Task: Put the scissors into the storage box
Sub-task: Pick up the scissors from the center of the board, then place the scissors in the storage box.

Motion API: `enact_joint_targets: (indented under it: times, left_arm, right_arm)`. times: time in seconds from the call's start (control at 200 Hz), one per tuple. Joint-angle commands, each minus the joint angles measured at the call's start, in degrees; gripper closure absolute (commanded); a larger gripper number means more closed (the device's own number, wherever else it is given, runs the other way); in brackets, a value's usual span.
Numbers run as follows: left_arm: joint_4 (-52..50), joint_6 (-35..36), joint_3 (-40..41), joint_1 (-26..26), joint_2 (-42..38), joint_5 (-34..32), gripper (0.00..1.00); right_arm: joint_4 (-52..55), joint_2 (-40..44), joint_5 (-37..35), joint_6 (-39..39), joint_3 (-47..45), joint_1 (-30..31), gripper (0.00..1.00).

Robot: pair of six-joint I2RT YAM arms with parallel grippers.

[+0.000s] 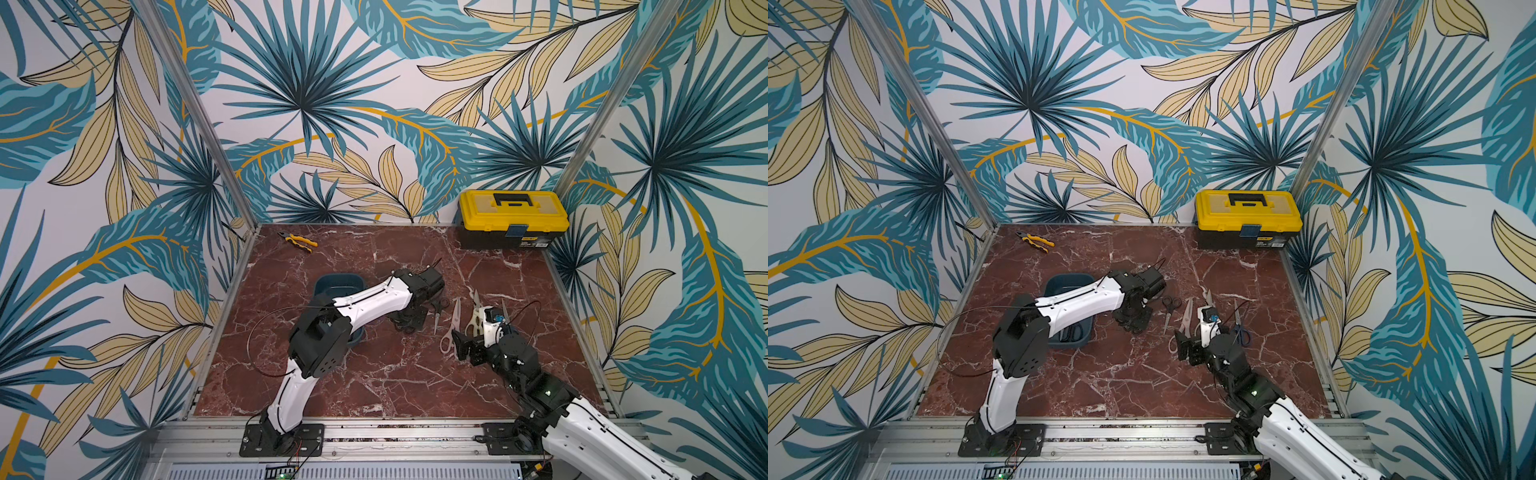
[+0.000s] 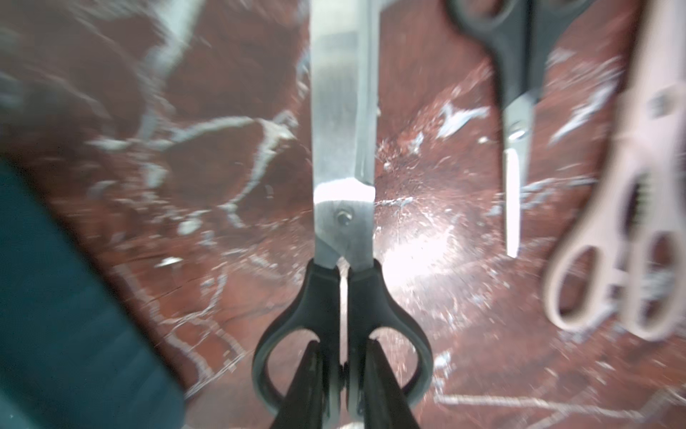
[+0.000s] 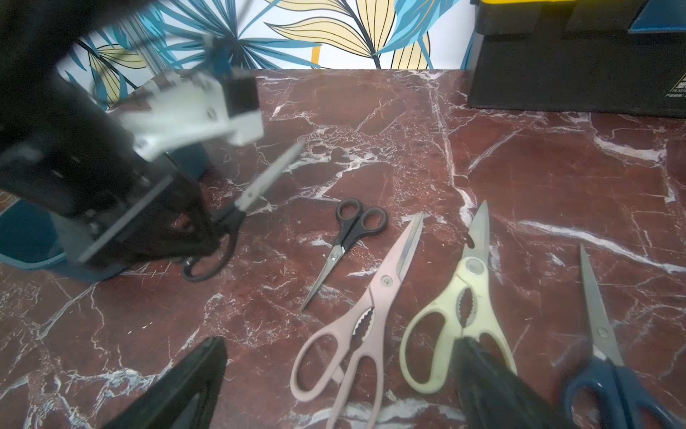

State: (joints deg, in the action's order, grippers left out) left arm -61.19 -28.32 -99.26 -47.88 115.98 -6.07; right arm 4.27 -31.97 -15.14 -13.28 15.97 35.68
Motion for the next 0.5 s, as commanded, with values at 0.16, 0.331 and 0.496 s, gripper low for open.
enact_joint_targets:
  times: [0.16, 0.331, 0.496]
  left_arm:
    - [-1.05, 1.92, 9.01, 10.95, -16.37, -5.96, 1.0]
    - [2.24, 4.01, 19.92, 19.79, -21.95, -4.92, 1.0]
    - [5.32, 5.11, 25.29, 22.28, -21.02, -3.61, 1.0]
  right_arm:
    - [-1.46, -1.52, 1.04, 0.7, 0.55, 0.18, 0.0]
    - [-1.55, -1.54, 1.39, 0.74, 0.53, 0.18, 0.01]
    - [-1.79, -2.11, 1.69, 0.96, 0.6, 0.19, 0.0]
